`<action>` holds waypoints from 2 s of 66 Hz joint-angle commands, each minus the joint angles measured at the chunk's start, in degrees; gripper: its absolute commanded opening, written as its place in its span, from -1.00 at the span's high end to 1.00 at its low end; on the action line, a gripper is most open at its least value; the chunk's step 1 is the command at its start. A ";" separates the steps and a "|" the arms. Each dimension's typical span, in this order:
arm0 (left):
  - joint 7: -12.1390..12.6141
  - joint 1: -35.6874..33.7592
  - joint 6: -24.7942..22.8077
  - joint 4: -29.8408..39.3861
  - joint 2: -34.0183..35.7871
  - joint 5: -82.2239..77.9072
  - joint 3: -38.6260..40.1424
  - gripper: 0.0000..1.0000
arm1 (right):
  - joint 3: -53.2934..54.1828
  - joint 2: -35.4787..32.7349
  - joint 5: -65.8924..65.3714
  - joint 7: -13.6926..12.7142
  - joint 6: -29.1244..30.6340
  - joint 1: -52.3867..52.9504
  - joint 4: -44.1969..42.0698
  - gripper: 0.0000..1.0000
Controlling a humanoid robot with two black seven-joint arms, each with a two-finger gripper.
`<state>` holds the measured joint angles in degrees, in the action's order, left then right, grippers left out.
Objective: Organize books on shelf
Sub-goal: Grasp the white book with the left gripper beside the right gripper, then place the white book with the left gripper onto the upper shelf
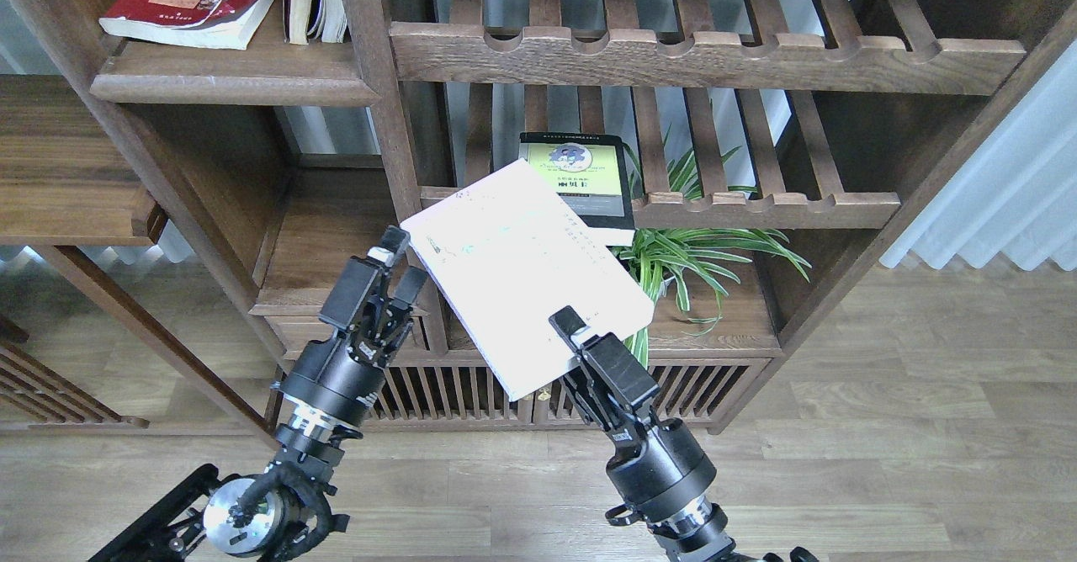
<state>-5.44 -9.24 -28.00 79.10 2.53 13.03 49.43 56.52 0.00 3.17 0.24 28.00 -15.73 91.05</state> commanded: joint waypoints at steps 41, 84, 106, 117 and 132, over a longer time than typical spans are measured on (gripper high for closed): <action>2.45 -0.51 0.00 0.00 1.16 -3.28 4.35 1.00 | 0.00 0.00 -6.16 0.20 0.00 0.00 -0.61 -0.66; 9.04 -30.13 0.00 -0.18 30.42 -3.54 22.02 1.00 | 0.09 0.00 -6.34 0.38 0.00 0.00 -0.61 -0.75; 15.99 -29.61 0.00 -0.88 45.18 -3.71 26.24 1.00 | 0.17 0.00 -6.69 0.38 0.00 0.00 -0.53 -0.74; 17.04 -29.61 0.00 -2.99 49.76 -3.89 29.05 0.99 | 0.44 0.00 -6.69 0.38 0.00 0.00 -0.44 -0.74; 21.79 -30.13 0.00 -8.26 48.09 -7.49 28.70 0.98 | 0.44 0.00 -6.86 0.29 0.00 0.00 -0.35 -0.74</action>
<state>15.26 -38.82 -28.01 72.74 51.62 8.13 78.33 56.95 0.00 -3.58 0.62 28.00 -15.73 90.61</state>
